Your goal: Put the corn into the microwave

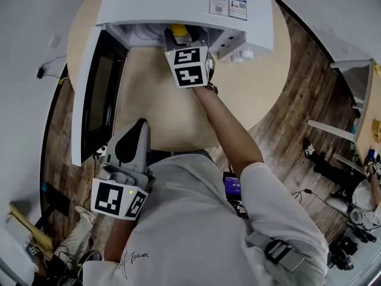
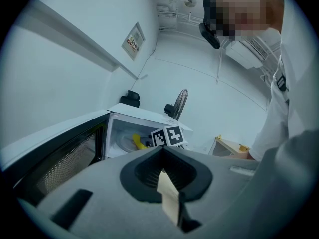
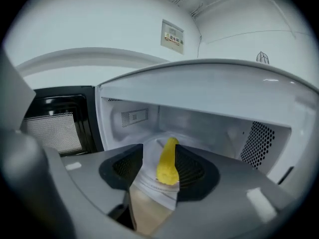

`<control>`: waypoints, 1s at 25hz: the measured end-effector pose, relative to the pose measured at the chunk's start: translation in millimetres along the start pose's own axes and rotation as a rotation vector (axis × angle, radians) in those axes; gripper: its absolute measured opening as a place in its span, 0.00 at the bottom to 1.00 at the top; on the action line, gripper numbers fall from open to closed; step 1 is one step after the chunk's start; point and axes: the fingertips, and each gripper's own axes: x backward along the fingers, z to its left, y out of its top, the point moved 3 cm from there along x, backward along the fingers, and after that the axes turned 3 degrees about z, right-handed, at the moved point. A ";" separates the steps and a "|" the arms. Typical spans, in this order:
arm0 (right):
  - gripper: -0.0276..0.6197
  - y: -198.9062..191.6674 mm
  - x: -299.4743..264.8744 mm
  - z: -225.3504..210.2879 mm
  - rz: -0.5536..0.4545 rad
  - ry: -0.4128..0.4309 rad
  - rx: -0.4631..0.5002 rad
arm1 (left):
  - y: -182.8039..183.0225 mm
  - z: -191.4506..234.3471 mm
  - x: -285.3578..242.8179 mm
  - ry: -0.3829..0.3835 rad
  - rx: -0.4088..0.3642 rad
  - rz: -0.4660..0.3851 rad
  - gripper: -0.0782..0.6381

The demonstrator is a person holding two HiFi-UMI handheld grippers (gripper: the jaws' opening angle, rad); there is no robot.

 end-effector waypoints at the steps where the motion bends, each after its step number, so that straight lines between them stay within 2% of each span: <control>1: 0.37 -0.2 2.8 1.1 0.000 0.008 -0.002 | -0.1 -0.5 0.2 0.001 0.003 -0.002 0.09; 9: 0.34 -9.2 25.1 6.6 0.032 0.078 -0.065 | 0.2 -4.2 1.1 0.021 0.011 -0.019 0.09; 25: 0.23 -21.9 77.8 -4.4 0.045 0.101 -0.115 | -2.6 -14.6 7.2 0.070 0.014 -0.057 0.09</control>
